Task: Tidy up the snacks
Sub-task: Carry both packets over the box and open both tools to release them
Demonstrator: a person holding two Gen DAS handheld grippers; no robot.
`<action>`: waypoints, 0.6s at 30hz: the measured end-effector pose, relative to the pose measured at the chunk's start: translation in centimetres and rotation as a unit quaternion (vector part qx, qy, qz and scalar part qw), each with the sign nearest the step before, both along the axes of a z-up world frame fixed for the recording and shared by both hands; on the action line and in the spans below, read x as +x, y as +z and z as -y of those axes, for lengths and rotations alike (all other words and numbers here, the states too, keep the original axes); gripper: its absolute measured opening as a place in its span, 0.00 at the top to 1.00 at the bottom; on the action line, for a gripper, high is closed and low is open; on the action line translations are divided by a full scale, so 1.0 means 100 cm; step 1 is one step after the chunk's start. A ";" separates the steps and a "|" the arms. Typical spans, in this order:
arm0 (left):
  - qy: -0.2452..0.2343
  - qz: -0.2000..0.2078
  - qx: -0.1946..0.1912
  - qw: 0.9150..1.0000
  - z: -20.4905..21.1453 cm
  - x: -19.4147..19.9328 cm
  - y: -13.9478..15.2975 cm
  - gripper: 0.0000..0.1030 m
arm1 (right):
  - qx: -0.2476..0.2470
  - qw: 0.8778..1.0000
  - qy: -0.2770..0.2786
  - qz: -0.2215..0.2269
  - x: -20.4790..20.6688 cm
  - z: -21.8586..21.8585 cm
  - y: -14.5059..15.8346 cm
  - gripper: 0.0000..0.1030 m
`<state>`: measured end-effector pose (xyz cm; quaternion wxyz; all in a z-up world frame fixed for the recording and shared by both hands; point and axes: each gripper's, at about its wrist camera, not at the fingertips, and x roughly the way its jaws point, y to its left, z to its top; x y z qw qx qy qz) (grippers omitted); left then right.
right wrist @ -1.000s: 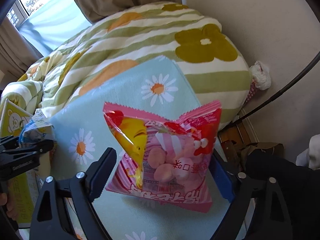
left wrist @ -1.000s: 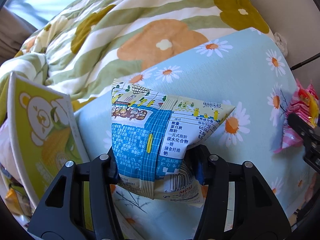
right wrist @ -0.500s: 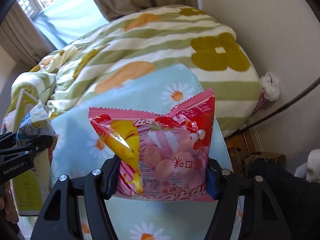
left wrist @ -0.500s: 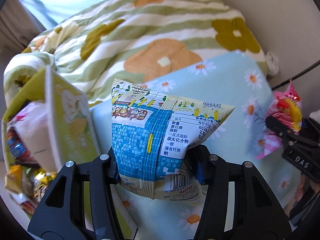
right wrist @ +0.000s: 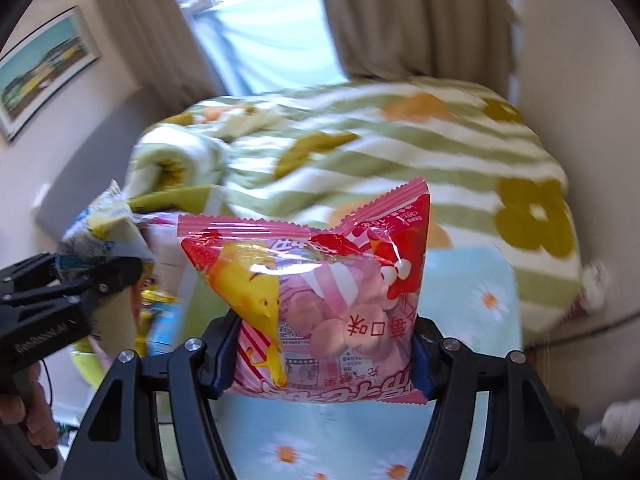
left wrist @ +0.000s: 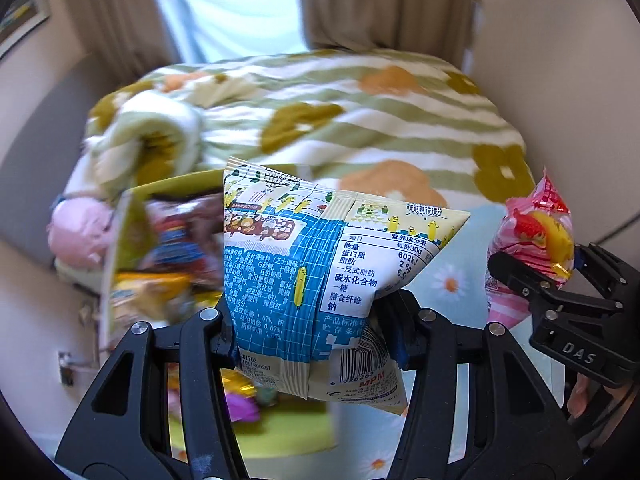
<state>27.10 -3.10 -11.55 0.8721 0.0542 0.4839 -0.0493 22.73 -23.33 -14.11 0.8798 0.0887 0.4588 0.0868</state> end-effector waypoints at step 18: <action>0.102 -0.028 -0.001 0.994 -0.116 -0.030 -0.040 0.00 | 0.002 0.990 0.139 0.018 0.028 -0.138 0.021 0.38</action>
